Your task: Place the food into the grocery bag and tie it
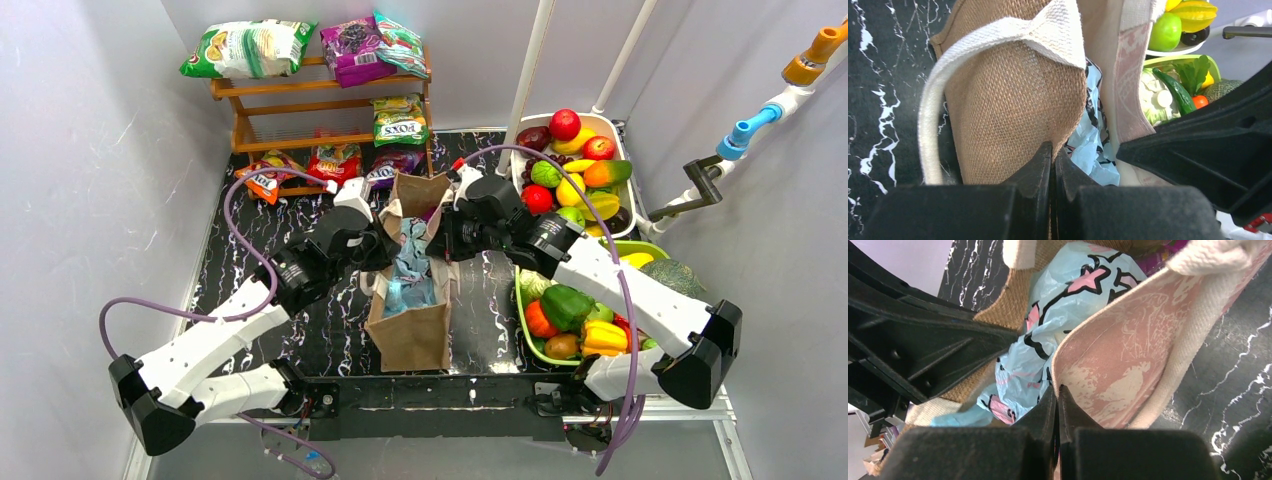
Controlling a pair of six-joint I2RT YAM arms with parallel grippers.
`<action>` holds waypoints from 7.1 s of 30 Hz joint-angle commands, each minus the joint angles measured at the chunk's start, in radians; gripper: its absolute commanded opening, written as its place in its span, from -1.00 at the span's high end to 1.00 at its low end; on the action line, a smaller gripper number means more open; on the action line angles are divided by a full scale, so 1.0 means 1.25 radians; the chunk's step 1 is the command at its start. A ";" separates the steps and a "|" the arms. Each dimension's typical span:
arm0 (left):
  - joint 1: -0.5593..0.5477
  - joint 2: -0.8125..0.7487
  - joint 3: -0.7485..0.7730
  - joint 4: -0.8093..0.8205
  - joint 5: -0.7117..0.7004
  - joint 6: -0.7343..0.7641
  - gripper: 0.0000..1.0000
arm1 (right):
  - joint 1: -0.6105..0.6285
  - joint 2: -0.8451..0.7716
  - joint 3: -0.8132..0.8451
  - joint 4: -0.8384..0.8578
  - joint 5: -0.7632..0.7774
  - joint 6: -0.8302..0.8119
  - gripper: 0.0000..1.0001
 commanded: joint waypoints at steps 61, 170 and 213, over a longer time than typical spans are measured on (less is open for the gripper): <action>-0.011 -0.574 0.142 -0.691 -0.834 0.035 0.36 | 0.202 0.783 0.822 0.610 -0.164 -0.211 0.97; -0.011 -0.702 -0.231 -0.251 -0.493 0.410 -0.96 | 0.202 -0.514 -0.363 0.057 0.414 -0.047 -0.76; -0.011 -0.692 -0.235 -0.249 -0.490 0.412 -0.97 | 0.202 -0.499 -0.382 0.026 0.421 0.058 -0.76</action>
